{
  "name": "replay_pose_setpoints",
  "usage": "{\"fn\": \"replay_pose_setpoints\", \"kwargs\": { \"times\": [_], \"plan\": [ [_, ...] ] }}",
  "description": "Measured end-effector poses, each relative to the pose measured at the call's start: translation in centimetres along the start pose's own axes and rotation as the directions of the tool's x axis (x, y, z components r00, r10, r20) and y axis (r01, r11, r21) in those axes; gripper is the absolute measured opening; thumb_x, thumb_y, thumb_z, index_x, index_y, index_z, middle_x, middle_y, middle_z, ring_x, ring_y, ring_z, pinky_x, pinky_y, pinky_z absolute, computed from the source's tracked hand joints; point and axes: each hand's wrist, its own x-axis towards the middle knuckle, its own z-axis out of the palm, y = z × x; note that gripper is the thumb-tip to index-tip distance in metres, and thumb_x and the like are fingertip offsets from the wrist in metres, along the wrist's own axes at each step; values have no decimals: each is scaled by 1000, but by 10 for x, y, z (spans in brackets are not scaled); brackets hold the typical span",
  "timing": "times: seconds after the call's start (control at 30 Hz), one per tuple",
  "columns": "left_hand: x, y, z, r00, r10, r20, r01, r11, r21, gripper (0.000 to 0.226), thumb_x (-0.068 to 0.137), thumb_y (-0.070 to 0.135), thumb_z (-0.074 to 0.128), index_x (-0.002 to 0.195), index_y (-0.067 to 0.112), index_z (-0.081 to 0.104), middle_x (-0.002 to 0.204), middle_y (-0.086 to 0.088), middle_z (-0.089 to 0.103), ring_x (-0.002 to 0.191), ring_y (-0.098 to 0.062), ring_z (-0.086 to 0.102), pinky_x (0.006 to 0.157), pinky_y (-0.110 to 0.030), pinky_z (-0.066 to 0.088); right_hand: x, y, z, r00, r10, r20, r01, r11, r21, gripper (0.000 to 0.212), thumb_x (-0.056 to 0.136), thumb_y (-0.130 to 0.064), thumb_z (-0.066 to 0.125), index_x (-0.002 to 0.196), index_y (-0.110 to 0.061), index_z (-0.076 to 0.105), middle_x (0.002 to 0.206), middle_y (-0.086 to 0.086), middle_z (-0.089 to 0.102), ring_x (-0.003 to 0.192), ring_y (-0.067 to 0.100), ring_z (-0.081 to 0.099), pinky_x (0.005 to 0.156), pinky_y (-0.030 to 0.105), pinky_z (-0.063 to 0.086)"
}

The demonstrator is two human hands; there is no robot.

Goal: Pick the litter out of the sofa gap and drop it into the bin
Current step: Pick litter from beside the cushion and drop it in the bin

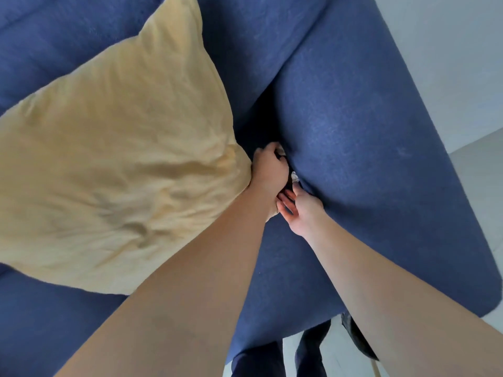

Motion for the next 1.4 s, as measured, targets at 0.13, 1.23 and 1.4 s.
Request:
{"fn": "replay_pose_setpoints", "kwargs": {
  "times": [0.13, 1.23, 1.4],
  "plan": [
    [31, -11, 10, 999, -48, 4, 48, 999, 3, 41, 103, 13, 56, 142, 20, 66, 138, -21, 60, 129, -36, 58, 106, -32, 43, 21, 1, 15, 996, 6, -87, 3, 995, 98, 12, 105, -21, 68, 98, -11, 65, 135, 11, 71, 122, 22, 71, 100, 31, 59],
    [-34, -46, 31, 994, 85, -62, -96, 973, -211, 8, 99, 16, 70, 98, 10, 64, 88, -1, 73, 81, -22, 69, 73, -31, 51, -5, 33, -56, 991, -130, -34, 127, 989, -75, 17, 93, -15, 84, 106, -7, 79, 97, 6, 83, 68, 7, 81, 63, 19, 64],
    [-116, -62, 56, 999, 48, 17, -43, 972, -233, 11, 99, 27, 70, 98, 19, 62, 91, 5, 75, 86, -20, 74, 79, -33, 59, -38, 55, -131, 991, -136, -3, 134, 977, -163, 21, 88, -14, 88, 106, -5, 81, 106, 6, 82, 86, 15, 79, 68, 21, 64]
  ]
}}
